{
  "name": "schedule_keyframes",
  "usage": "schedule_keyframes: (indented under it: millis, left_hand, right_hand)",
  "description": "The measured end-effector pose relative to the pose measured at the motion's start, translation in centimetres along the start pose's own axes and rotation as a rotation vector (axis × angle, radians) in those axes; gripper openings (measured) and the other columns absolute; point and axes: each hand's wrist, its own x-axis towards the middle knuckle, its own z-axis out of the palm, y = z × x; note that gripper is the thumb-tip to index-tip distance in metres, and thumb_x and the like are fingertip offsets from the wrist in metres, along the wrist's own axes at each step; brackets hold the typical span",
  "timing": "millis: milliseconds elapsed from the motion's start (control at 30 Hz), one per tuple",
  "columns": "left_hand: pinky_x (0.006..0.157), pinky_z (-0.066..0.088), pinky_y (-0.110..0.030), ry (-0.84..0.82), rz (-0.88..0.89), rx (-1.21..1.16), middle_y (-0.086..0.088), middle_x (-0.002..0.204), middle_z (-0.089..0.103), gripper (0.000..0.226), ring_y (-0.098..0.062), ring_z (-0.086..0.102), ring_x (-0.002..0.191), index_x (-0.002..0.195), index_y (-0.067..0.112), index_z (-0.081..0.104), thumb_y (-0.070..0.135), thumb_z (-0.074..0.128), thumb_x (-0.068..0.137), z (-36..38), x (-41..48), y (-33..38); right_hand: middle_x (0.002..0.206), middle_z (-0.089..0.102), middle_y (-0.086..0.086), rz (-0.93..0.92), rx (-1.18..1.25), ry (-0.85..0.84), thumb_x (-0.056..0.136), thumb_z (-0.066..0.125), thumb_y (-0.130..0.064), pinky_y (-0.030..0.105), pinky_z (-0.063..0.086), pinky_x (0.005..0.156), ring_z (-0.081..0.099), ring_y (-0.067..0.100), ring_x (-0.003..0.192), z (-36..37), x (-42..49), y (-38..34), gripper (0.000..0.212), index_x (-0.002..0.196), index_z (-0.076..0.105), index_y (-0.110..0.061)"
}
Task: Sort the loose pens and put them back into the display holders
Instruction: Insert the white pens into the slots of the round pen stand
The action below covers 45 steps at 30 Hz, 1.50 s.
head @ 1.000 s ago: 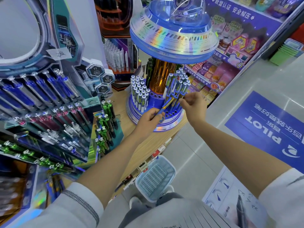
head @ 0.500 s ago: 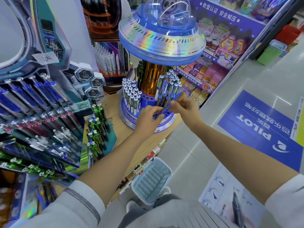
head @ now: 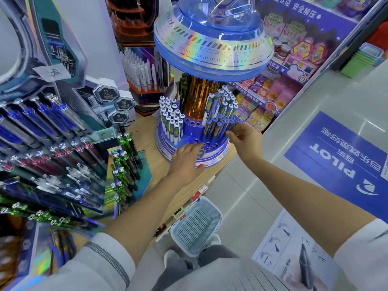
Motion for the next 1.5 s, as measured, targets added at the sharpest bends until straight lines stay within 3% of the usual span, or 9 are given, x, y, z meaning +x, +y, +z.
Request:
schedule_keyframes:
  millis: [100, 400, 600, 767, 900, 1067, 1167, 1400, 1500]
  left_hand:
    - [0.117, 0.017, -0.041, 0.017, -0.009, 0.004, 0.000, 0.157, 0.026, 0.067, -0.022, 0.016, 0.146, 0.149, 0.023, 0.025, 0.033, 0.059, 0.092, 0.1, 0.0, 0.1]
    - [0.118, 0.014, -0.038, 0.015, -0.036, -0.020, -0.002, 0.158, 0.022, 0.072, -0.020, 0.012, 0.147, 0.152, 0.021, 0.018, 0.031, 0.058, 0.093, 0.4, 0.0, 0.1]
    - [0.118, 0.017, -0.037, 0.183, -0.076, -0.029, -0.008, 0.158, 0.021, 0.071, -0.025, 0.016, 0.145, 0.152, 0.017, 0.023, 0.026, 0.059, 0.091, 1.5, -1.3, 0.9]
    - [0.099, 0.040, -0.044, 0.491, -0.155, -0.050, -0.010, 0.130, 0.052, 0.050, -0.029, 0.046, 0.121, 0.131, 0.013, 0.053, 0.017, 0.059, 0.081, 2.9, -4.6, 2.1]
    - [0.079, 0.040, -0.036, 0.755, -0.302, -0.054, -0.007, 0.098, 0.058, 0.028, -0.023, 0.051, 0.092, 0.102, 0.014, 0.060, 0.021, 0.047, 0.078, 4.3, -10.2, 1.6]
    - [0.068, 0.044, -0.037, 0.851, -0.668, -0.165, -0.003, 0.089, 0.056, 0.028, -0.025, 0.056, 0.081, 0.097, 0.017, 0.061, 0.033, 0.042, 0.083, 5.5, -19.9, -1.7]
    - [0.069, 0.041, -0.037, 0.967, -0.906, -0.193, -0.006, 0.088, 0.055, 0.026, -0.027, 0.055, 0.078, 0.096, 0.014, 0.061, 0.030, 0.045, 0.083, 5.2, -25.6, -4.5]
    - [0.090, 0.036, -0.044, 0.749, -1.177, -0.242, -0.025, 0.109, 0.057, 0.036, -0.043, 0.050, 0.105, 0.115, 0.000, 0.059, 0.022, 0.059, 0.087, 4.2, -31.4, -11.4]
    - [0.092, 0.035, -0.038, 0.620, -1.165, -0.306, -0.018, 0.118, 0.056, 0.043, -0.037, 0.049, 0.112, 0.124, 0.006, 0.055, 0.028, 0.065, 0.087, 3.6, -31.9, -13.5]
  right_hand:
    - [0.082, 0.067, -0.004, 0.018, -0.076, -0.026, 0.090, 0.066, -0.029, 0.020, 0.042, 0.059, 0.061, 0.011, 0.073, 0.4, -0.2, 0.1, 0.015, 0.093, 0.065, -0.014]
    - [0.087, 0.069, 0.001, 0.080, 0.091, -0.080, 0.088, 0.068, -0.023, 0.036, 0.056, 0.076, 0.065, 0.015, 0.080, 1.7, -0.6, 1.1, 0.009, 0.093, 0.067, -0.015]
    - [0.080, 0.068, 0.002, 0.044, 0.160, -0.109, 0.090, 0.065, -0.031, 0.040, 0.052, 0.070, 0.064, 0.022, 0.074, 1.4, -1.1, 1.8, 0.012, 0.085, 0.060, -0.021]
    - [0.070, 0.067, 0.003, -0.106, 0.222, -0.431, 0.092, 0.063, -0.023, 0.039, 0.054, 0.067, 0.067, 0.016, 0.062, 2.1, -2.8, 1.5, 0.012, 0.081, 0.060, -0.020]
    - [0.068, 0.067, 0.003, -0.242, 0.257, -0.714, 0.092, 0.062, -0.017, 0.040, 0.053, 0.070, 0.064, 0.015, 0.058, 5.1, -6.7, 0.4, 0.006, 0.087, 0.061, -0.016]
    - [0.069, 0.065, 0.008, -0.399, 0.262, -1.017, 0.088, 0.062, -0.009, 0.044, 0.052, 0.069, 0.060, 0.022, 0.063, 9.5, -13.2, -2.1, 0.021, 0.082, 0.059, -0.029]
    - [0.070, 0.062, -0.004, -0.493, 0.224, -1.134, 0.087, 0.067, -0.014, 0.028, 0.046, 0.066, 0.055, 0.012, 0.063, 12.5, -17.1, -4.0, 0.016, 0.083, 0.061, -0.029]
    - [0.090, 0.060, 0.003, -0.379, 0.151, -1.185, 0.089, 0.059, 0.005, 0.002, 0.038, 0.067, 0.054, -0.017, 0.063, 19.0, -23.8, -8.9, 0.020, 0.109, 0.062, 0.007]
    - [0.095, 0.061, 0.006, -0.232, 0.128, -1.175, 0.093, 0.056, 0.000, 0.001, 0.040, 0.069, 0.055, -0.007, 0.074, 21.7, -25.8, -10.8, 0.026, 0.118, 0.058, 0.007]
